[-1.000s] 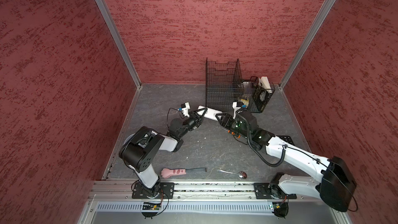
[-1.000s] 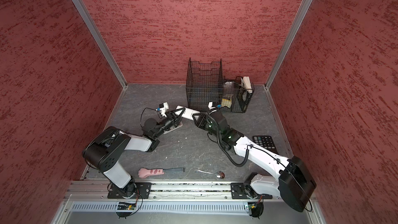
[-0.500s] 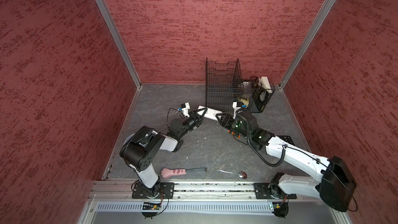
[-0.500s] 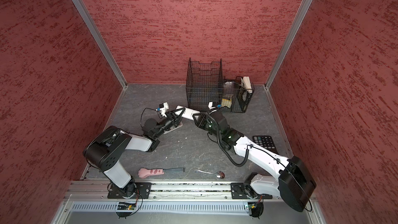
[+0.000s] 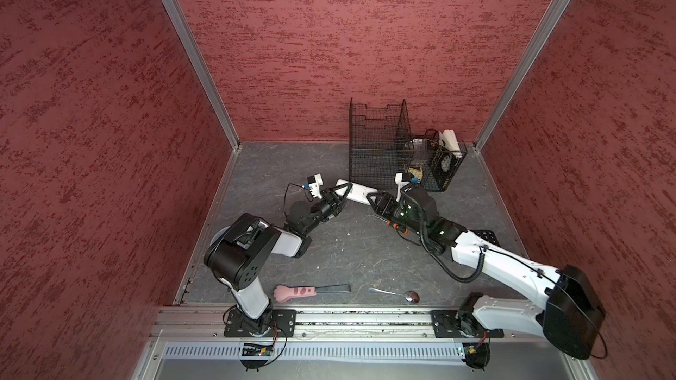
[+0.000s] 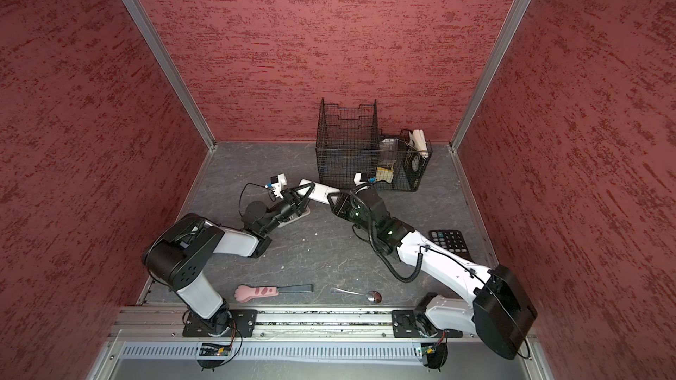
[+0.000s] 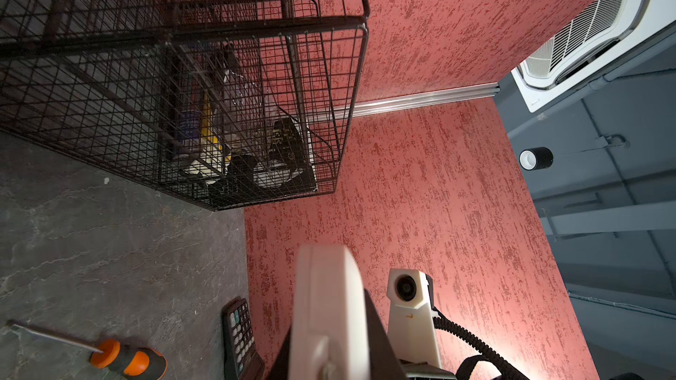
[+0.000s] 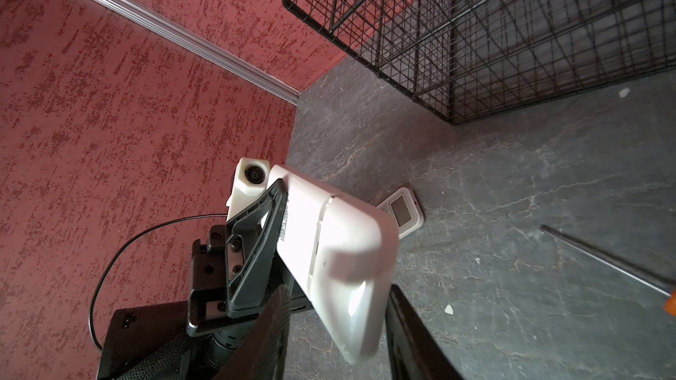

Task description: Unload the batteries from the remote control

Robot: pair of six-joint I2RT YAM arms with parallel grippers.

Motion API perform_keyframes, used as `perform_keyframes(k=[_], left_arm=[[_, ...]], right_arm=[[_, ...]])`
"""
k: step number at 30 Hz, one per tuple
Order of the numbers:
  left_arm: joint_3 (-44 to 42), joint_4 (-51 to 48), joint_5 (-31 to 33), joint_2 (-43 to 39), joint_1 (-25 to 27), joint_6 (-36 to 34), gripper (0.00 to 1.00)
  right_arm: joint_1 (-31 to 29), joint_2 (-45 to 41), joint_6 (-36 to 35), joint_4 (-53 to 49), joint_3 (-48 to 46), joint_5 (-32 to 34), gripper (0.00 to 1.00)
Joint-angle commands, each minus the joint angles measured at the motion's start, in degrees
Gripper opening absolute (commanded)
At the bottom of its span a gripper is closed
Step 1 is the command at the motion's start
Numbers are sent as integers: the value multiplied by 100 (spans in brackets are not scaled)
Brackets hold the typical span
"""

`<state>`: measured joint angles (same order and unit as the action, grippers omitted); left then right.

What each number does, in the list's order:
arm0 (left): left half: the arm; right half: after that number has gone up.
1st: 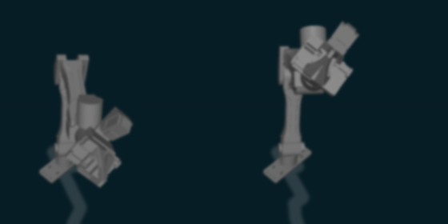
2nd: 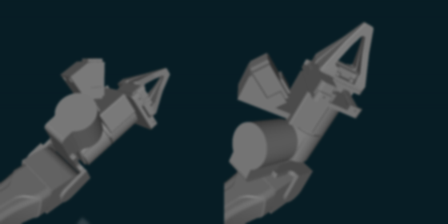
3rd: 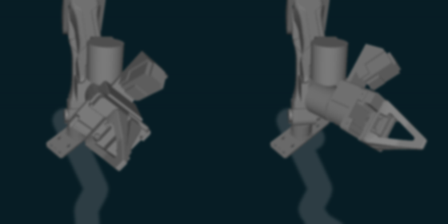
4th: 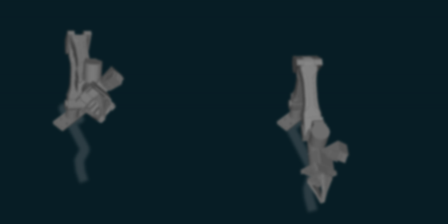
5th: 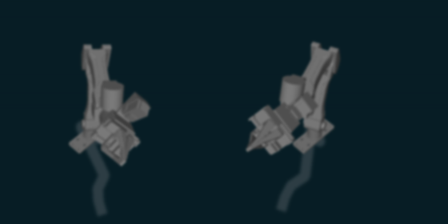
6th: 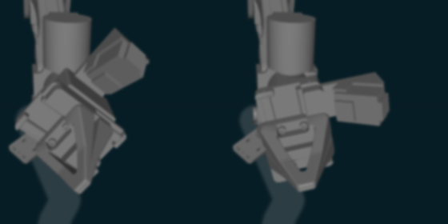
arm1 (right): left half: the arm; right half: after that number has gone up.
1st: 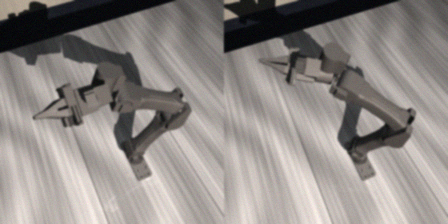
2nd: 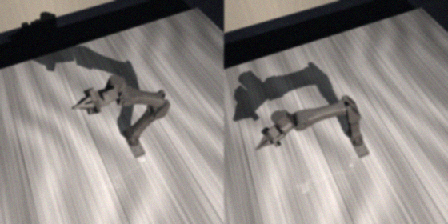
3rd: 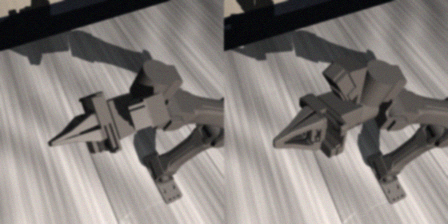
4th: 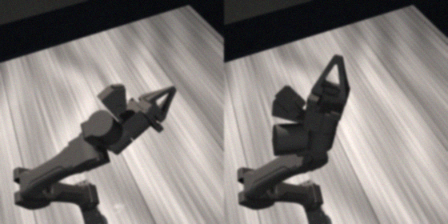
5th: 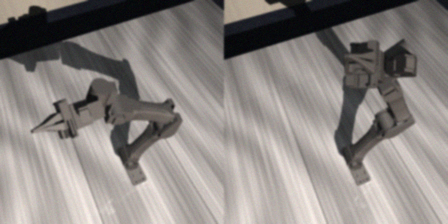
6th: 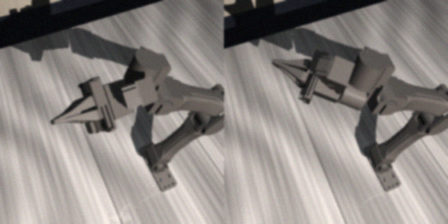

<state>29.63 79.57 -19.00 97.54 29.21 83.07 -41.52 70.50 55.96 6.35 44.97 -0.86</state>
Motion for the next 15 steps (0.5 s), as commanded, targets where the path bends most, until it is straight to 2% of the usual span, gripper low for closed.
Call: perform_keyframes(k=[1, 8, 15], left_arm=[[124, 146, 8, 94, 14, -153, 0], [129, 146, 7, 90, 14, -157, 0], [124, 147, -6, 82, 23, -166, 0]], right_arm=[[21, -124, 333, 372, -128, 16, 44], [47, -242, 894, 945, -544, 102, 43], [90, -389, 1047, 1100, -701, 96, 42]])
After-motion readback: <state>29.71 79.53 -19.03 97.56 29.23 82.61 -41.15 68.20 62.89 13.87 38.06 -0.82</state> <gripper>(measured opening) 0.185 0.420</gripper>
